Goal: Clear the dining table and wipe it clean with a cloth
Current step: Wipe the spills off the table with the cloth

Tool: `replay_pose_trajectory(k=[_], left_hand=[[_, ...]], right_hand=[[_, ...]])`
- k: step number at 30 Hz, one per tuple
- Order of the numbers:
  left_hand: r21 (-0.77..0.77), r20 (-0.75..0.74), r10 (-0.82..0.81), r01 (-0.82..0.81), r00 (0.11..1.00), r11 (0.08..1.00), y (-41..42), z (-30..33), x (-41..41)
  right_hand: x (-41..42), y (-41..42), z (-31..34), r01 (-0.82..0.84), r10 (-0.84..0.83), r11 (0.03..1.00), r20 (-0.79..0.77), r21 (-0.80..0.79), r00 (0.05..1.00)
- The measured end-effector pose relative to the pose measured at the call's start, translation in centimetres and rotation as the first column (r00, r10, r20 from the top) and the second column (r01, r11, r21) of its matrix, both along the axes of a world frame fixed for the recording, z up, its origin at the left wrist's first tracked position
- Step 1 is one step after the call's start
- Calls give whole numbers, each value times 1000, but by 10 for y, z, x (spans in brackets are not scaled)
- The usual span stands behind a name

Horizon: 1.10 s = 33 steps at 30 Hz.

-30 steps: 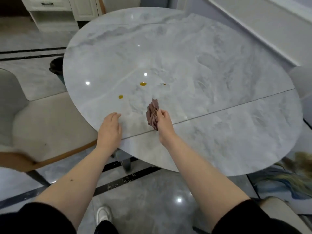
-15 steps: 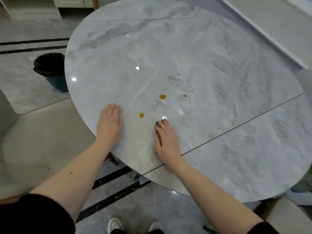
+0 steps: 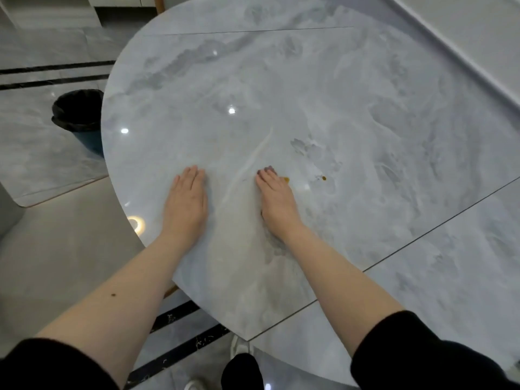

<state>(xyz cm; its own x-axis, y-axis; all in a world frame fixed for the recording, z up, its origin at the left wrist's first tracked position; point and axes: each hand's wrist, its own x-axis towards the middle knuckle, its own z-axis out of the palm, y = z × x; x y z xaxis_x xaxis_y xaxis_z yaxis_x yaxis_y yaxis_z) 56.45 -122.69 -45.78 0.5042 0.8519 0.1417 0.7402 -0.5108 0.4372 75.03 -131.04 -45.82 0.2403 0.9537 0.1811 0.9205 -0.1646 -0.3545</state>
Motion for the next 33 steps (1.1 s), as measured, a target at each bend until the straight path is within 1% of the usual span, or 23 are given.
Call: replay_pose_trajectory(k=[1, 2, 3, 4, 5, 6, 7, 8, 10, 11, 12, 14, 17, 19, 21, 23, 25, 28, 29, 32, 33], left_hand=[[-5, 6, -14, 14, 1000, 1000, -1, 1, 8], [-9, 15, -26, 26, 1000, 1000, 0, 2, 17], [-9, 24, -42, 42, 999, 999, 0, 3, 25], [-7, 31, -52, 53, 998, 999, 1, 3, 33], [-5, 26, -62, 62, 998, 998, 4, 3, 41], [-5, 14, -62, 62, 998, 998, 6, 3, 46], [-14, 0, -61, 61, 998, 998, 9, 3, 52], [-24, -9, -58, 58, 998, 998, 12, 2, 57], [-33, -19, -51, 50, 999, 998, 17, 0, 65], [-23, -22, -53, 52, 998, 998, 19, -2, 68], [-16, -24, -57, 56, 998, 998, 20, -5, 69], [-15, -24, -57, 57, 998, 998, 20, -9, 70], [-13, -11, -45, 45, 999, 999, 19, -8, 71], [-5, 5, -42, 42, 999, 999, 19, -8, 70], [-2, 20, -37, 37, 999, 999, 19, -8, 70], [-5, 18, -41, 41, 999, 999, 20, -10, 68], [7, 19, -49, 49, 999, 999, 21, -11, 68], [23, 9, -47, 46, 999, 999, 20, -11, 69], [18, 7, -41, 41, 999, 999, 20, -10, 69], [7, 6, -24, 24, 1000, 1000, 19, -11, 70], [10, 8, -24, 24, 1000, 1000, 19, -11, 70]], right_hand=[[0, 5, 0, 64, -64, 998, -4, 4, 998], [-3, 7, 1, 62, -62, 997, -1, 43, 998], [-7, 5, -1, -18, 18, 996, 1, 85, 1000], [-12, -3, 0, -137, 138, 986, 2, 96, 990], [-10, -15, -2, -242, 242, 968, 8, 72, 970], [-2, -27, -4, -297, 296, 954, 23, 43, 955], [15, -36, -1, -300, 300, 953, 34, 27, 953], [35, -41, 0, -246, 246, 969, 25, 11, 969], [76, -45, 2, -32, 32, 999, 10, -6, 999], [92, -42, 2, 57, -57, 998, 9, -5, 998], [101, -35, 1, 113, -113, 994, 16, -3, 994], [104, -18, -6, 156, -157, 987, 34, 21, 987], [78, 7, -8, 75, -80, 994, 57, 82, 995], [48, 12, -9, -53, 48, 988, 38, 147, 998], [27, -2, -6, -191, 191, 978, 4, 87, 981], [33, -25, -6, -237, 237, 971, 8, 17, 971], [64, -45, -3, -191, 190, 981, 12, 33, 982], [117, -54, 15, -3, -1, 996, 47, 86, 999], [130, -51, 20, 54, -59, 996, 69, 73, 996], [143, -26, 23, 209, -209, 978, 56, 6, 976], [140, -13, 21, 217, -217, 976, 65, 15, 974]])
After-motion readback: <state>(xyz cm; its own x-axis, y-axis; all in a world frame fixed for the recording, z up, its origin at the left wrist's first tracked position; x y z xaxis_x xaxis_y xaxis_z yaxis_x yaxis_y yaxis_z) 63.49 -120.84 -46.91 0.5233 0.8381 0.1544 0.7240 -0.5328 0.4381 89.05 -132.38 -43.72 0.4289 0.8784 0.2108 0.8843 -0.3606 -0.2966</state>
